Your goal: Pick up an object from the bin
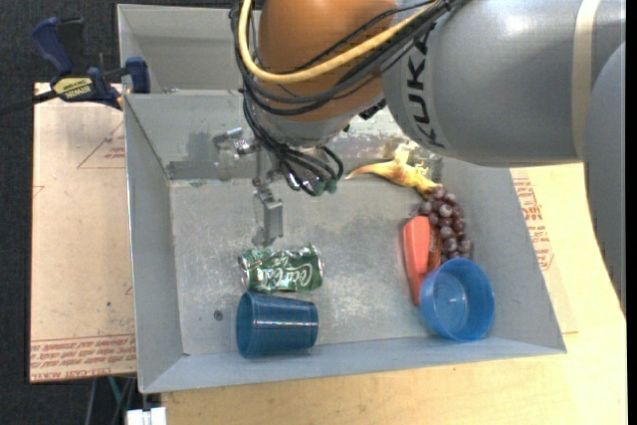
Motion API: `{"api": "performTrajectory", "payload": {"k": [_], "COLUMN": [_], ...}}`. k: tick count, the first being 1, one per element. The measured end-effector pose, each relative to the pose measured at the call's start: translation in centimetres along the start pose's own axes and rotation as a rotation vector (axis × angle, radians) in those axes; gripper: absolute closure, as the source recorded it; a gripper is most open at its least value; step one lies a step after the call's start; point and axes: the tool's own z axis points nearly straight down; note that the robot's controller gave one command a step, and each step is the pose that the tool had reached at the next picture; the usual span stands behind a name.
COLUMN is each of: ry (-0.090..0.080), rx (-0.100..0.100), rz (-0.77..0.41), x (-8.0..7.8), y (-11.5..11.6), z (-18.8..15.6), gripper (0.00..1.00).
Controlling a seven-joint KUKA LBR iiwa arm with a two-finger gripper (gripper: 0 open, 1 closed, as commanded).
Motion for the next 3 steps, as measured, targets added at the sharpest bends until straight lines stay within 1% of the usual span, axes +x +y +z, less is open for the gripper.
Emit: {"api": "performTrajectory", "payload": {"k": [1, 2, 3], "ry": [0.048, -0.001, 0.046], "rx": [0.010, 0.000, 0.006], "rz": [0.109, 0.009, 0.072], "x": [6.2, 4.2, 9.6], "y": [-5.7, -5.4, -6.6], "z": [9.3, 5.3, 13.0], "gripper": [0.00, 0.00, 0.00]}}
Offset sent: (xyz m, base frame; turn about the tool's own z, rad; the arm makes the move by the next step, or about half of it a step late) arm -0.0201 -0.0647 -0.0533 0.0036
